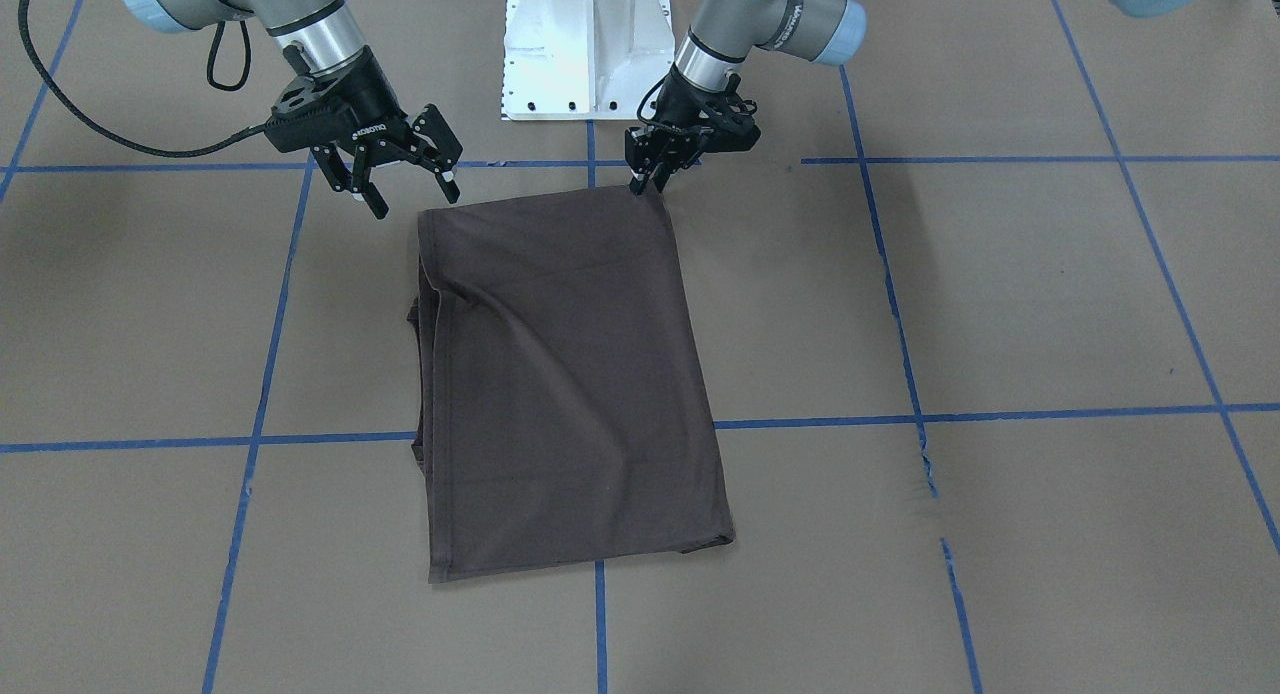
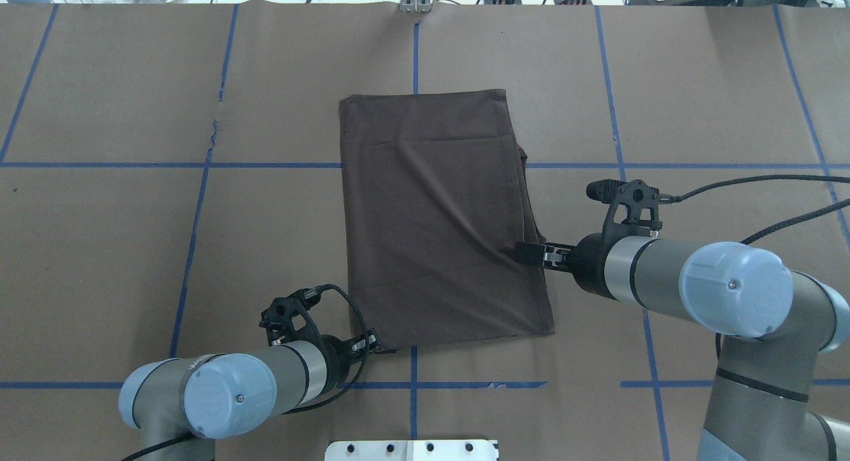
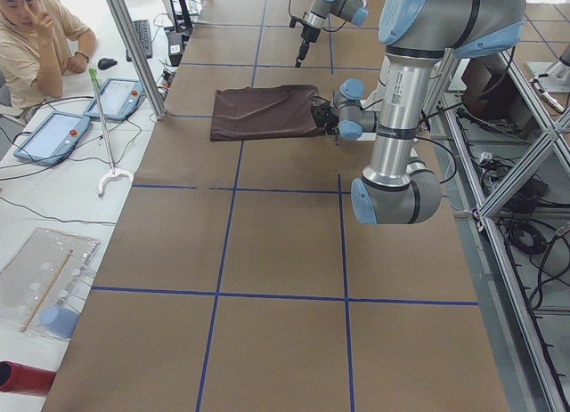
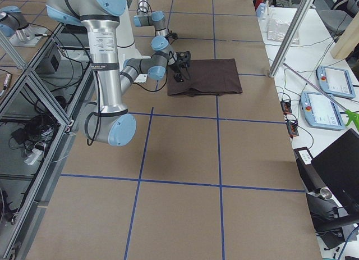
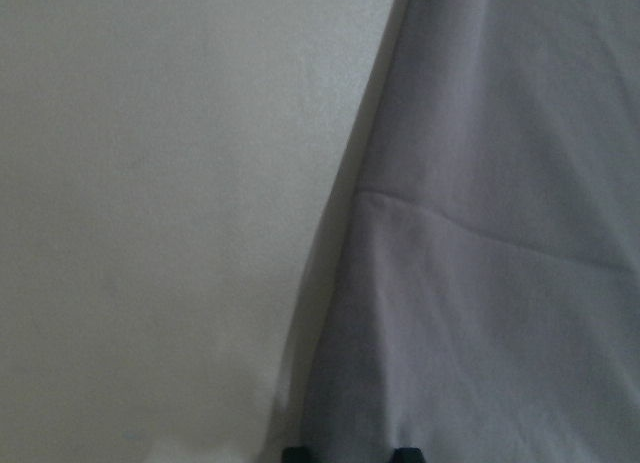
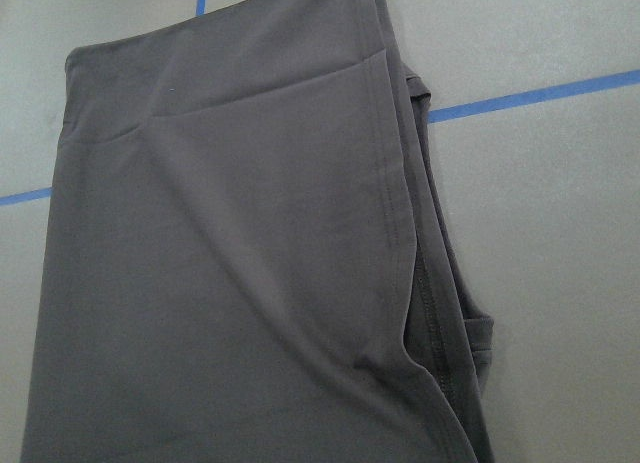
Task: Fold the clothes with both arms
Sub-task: 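Lower both grippers to the shirt edge nearest the robot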
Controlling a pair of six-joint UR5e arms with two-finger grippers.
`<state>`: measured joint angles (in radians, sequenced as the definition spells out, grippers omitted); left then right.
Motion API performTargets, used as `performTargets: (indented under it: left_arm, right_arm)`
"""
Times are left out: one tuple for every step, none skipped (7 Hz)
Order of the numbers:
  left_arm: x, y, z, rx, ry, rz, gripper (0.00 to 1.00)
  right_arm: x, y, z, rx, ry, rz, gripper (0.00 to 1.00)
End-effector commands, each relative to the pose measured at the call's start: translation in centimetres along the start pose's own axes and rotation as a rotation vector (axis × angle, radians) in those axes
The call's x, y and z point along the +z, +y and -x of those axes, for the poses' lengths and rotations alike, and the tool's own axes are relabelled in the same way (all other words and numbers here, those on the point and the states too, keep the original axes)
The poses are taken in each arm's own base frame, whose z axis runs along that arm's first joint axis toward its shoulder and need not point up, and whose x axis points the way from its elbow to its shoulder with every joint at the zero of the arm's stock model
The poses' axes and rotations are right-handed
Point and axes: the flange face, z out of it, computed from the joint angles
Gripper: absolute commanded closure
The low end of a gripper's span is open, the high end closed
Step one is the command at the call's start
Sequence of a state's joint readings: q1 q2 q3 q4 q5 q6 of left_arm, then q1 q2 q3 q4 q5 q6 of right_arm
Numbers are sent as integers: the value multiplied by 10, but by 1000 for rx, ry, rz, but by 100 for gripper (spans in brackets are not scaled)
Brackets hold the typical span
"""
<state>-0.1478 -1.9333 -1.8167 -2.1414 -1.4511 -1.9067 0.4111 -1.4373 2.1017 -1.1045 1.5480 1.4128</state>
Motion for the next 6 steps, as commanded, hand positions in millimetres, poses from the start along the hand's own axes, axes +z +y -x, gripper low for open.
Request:
performTargets:
  left_arm:
    - [-1,1,1,1,0,2,94]
    - [-1,1,1,2,-1,0,100]
    - [-3,-1,3,9,-1,-1,100]
    - [-7,-7,0,13,9,-7,100]
    - [-14,-10,-1,10,19,-8,100]
    - [-27,-15,11,11,16,-8,100]
  right_arm:
    - [0,0,0,0,0,-2,0]
    - [3,0,-2,0,7,-2,0]
    - [5,0,-3,1,11,-2,0]
    - [6,1,-1,36,11,-1,0]
    - [7,3,0,133,17,-4,1]
    - [10,19,3,235,21,-15,3]
